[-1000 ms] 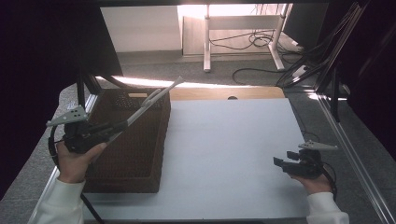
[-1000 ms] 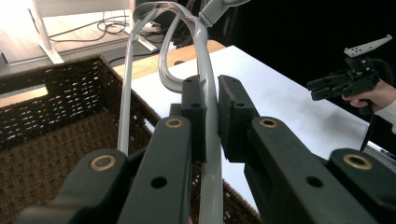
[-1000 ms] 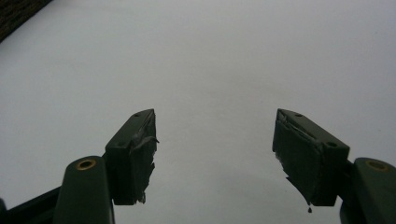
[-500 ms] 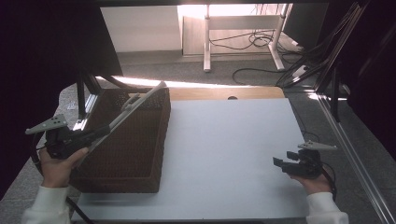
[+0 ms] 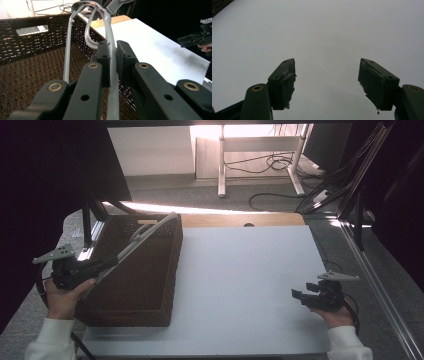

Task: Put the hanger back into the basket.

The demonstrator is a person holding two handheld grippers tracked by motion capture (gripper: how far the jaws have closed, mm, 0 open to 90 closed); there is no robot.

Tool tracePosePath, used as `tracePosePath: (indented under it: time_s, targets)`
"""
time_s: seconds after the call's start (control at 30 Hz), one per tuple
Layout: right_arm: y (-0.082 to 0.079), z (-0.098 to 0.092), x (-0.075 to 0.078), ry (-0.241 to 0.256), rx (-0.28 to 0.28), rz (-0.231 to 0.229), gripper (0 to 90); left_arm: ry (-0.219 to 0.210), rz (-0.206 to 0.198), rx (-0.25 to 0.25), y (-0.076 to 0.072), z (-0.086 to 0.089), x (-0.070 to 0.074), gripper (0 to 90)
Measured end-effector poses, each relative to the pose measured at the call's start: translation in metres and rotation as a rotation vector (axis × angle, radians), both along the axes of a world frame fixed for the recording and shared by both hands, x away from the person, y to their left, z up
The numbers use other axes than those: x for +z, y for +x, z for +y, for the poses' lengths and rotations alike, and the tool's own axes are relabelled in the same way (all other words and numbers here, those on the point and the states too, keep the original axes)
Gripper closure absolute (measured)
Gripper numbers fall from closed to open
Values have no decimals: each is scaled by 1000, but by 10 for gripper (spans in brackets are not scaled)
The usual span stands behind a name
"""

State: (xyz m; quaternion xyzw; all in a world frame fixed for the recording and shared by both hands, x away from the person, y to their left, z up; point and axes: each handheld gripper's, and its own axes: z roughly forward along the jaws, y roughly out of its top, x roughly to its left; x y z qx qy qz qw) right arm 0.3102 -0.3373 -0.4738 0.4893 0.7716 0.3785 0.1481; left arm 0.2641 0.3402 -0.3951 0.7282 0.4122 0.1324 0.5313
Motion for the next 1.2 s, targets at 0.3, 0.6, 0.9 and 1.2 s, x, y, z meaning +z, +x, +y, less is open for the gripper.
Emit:
tracePosePath:
  time_s: [0.3,0.6,0.9,1.2]
  targets:
    - [0,0,0,-1,2,3,306,103,27,56,10,0,-16,556]
    - [0,1,0,-1,1,3,306,145,30,46,6,-14,-13,465]
    - [2,1,0,2,7,3,306,117,66,18,6,-25,-17,439]
    - [3,7,1,-3,38,-2,300,149,115,54,3,-49,-20,384]
